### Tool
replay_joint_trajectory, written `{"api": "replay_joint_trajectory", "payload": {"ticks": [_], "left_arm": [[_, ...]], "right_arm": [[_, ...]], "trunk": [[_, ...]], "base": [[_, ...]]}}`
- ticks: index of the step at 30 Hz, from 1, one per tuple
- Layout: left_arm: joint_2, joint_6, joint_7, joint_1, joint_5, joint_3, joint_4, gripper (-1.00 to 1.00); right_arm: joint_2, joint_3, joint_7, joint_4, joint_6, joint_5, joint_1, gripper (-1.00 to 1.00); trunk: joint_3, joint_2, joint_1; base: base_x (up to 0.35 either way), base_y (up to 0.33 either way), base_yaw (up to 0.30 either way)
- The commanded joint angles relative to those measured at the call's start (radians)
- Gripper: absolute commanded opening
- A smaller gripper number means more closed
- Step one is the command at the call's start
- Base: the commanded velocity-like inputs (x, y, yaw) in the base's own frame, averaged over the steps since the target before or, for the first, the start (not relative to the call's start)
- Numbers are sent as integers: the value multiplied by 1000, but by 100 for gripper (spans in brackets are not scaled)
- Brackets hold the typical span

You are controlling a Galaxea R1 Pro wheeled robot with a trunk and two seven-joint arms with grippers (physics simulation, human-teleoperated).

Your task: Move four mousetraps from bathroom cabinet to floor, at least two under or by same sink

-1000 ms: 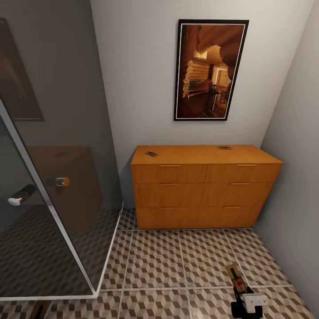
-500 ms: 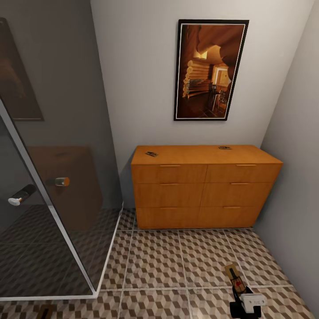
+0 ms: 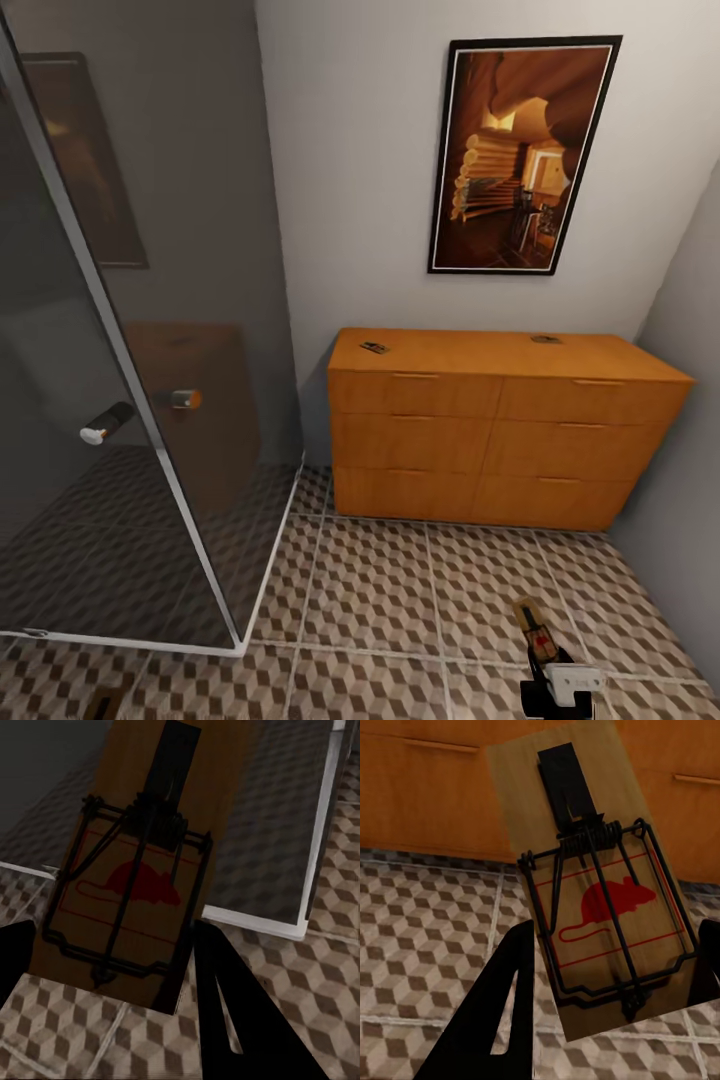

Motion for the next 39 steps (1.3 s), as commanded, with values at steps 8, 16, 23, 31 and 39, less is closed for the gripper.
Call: {"api": "replay_joint_trajectory", "payload": {"ticks": [8, 16, 23, 31, 39], "left_arm": [[-2, -1, 16, -1, -9, -7, 2, -100], [-2, -1, 16, -1, -9, -7, 2, -100], [-2, -1, 16, -1, -9, -7, 2, -100], [-8, -1, 16, -1, -9, -7, 2, -100], [-9, -1, 16, -1, -9, -7, 2, -100]], "right_arm": [[1, 9, 0, -1, -2, -9, 0, -100], [1, 9, 0, -1, -2, -9, 0, -100], [1, 9, 0, -1, -2, -9, 0, -100], [1, 9, 0, -1, -1, -9, 0, -100], [1, 9, 0, -1, -1, -9, 0, -100]], "trunk": [[-4, -1, 0], [-8, -1, 0], [-11, -1, 0], [-14, -1, 0], [-17, -1, 0]], "base": [[0, 0, 285], [0, 0, 285], [-4, 0, 285], [-239, 0, 285], [-330, 0, 286]]}}
